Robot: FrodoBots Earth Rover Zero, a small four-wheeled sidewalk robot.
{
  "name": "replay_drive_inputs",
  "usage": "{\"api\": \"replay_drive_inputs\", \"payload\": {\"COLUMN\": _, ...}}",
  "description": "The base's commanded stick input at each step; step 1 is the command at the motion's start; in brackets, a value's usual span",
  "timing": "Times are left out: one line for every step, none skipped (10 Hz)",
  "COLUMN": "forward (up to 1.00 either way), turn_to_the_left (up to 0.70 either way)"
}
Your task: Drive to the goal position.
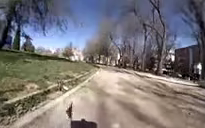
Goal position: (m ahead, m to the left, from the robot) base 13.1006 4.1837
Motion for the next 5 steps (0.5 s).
{"api": "replay_drive_inputs", "payload": {"forward": 1.00, "turn_to_the_left": -0.24}}
{"api": "replay_drive_inputs", "payload": {"forward": 1.00, "turn_to_the_left": -0.30}}
{"api": "replay_drive_inputs", "payload": {"forward": 1.00, "turn_to_the_left": -0.30}}
{"api": "replay_drive_inputs", "payload": {"forward": 1.00, "turn_to_the_left": -0.30}}
{"api": "replay_drive_inputs", "payload": {"forward": 1.00, "turn_to_the_left": -0.24}}
